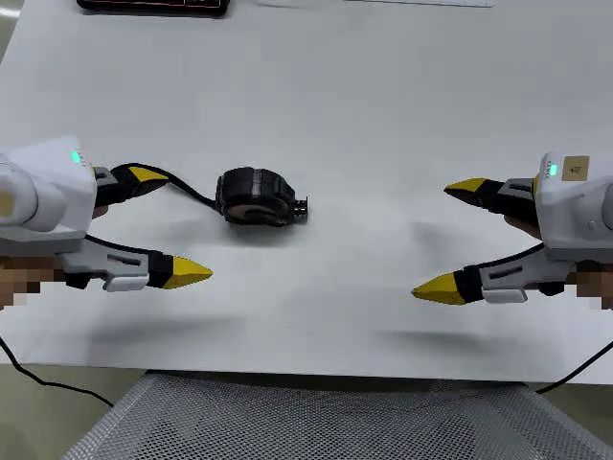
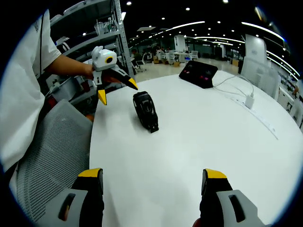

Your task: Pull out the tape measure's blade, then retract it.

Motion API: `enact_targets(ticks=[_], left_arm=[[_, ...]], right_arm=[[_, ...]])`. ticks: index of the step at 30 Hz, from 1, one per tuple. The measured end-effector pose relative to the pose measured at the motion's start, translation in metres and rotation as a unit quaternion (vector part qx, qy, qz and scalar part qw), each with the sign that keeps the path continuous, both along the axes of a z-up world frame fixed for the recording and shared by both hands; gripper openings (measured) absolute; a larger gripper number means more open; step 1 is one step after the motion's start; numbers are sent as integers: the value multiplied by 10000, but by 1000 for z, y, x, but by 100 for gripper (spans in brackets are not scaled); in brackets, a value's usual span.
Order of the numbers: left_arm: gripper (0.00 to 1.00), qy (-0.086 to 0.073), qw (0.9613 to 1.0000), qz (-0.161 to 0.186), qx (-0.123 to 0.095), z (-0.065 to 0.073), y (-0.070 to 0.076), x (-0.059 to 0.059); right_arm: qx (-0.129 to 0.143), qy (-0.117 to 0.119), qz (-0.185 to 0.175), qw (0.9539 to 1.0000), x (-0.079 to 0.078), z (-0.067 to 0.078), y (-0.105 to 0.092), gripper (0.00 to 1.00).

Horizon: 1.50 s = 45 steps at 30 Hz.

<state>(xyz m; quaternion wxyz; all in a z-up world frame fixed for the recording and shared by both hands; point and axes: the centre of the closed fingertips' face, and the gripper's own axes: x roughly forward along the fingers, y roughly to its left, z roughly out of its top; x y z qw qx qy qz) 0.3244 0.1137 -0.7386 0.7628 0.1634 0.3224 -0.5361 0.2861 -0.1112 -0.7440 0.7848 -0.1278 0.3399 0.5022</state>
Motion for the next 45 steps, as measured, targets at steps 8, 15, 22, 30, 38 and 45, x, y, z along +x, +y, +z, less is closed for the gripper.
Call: enact_targets(ticks=[8, 15, 22, 30, 38, 45], left_arm=[[81, 30, 9999, -143, 17, -5, -10, 6], [83, 21, 9995, -304, 60, -7, -17, 11], [84, 24, 9989, -457, 120, -9, -24, 13], [88, 68, 9986, -485, 190, -13, -29, 18], [93, 99, 9983, -537, 209, -16, -34, 18], [91, 104, 9978, -600, 253, -19, -36, 22]], right_arm=[[9, -21, 107, 9999, 9, -2, 6, 85], [8, -22, 229, 9997, 14, -3, 15, 86], [18, -51, 326, 9995, 21, -4, 24, 87], [28, -62, 437, 9990, 28, -5, 34, 87], [82, -47, 507, 9987, 33, -7, 43, 87], [125, -8, 589, 9982, 35, -11, 52, 87]])
